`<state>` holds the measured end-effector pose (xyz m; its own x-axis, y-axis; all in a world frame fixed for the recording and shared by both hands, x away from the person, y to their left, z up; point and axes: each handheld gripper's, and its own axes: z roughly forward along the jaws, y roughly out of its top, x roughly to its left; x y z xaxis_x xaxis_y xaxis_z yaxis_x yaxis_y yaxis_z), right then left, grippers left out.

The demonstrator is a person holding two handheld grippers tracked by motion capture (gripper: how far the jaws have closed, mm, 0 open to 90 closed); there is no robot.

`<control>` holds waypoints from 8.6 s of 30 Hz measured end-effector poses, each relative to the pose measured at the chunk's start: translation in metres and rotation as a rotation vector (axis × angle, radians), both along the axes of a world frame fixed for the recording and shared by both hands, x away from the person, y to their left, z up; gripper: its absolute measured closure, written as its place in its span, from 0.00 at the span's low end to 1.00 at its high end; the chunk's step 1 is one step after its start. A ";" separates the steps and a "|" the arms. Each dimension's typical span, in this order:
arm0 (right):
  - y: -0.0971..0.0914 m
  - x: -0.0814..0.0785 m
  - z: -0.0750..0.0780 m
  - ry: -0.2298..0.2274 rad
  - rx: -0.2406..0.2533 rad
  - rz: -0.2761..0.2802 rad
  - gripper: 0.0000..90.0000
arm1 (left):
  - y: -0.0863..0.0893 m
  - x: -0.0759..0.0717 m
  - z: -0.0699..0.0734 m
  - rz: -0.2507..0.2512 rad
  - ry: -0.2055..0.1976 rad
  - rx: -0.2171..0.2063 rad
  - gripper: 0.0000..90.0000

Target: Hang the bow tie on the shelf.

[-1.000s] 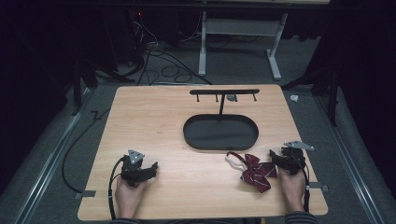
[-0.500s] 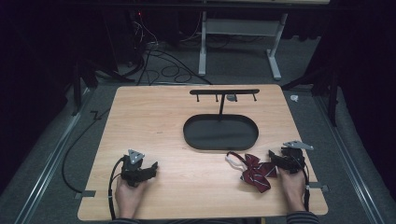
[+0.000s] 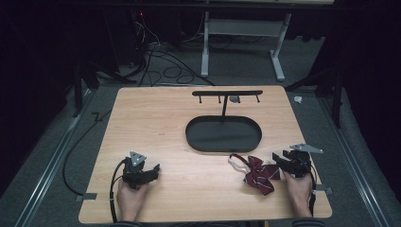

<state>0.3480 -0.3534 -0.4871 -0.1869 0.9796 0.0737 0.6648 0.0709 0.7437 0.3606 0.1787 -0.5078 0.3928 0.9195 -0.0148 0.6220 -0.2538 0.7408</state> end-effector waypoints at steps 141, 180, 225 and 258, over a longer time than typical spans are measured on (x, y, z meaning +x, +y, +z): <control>0.076 -0.008 0.129 -0.254 -0.056 0.323 1.00 | 0.000 0.000 0.000 0.000 -0.001 -0.001 0.28; 0.096 0.056 0.155 -0.261 -0.041 0.295 1.00 | 0.000 0.000 0.000 0.000 -0.001 -0.003 0.28; 0.115 0.120 0.152 -0.192 -0.019 0.216 1.00 | 0.000 0.000 0.000 -0.001 0.001 -0.004 0.28; 0.102 0.114 0.149 -0.181 0.006 0.206 0.92 | 0.000 0.000 0.000 -0.001 0.001 -0.005 0.28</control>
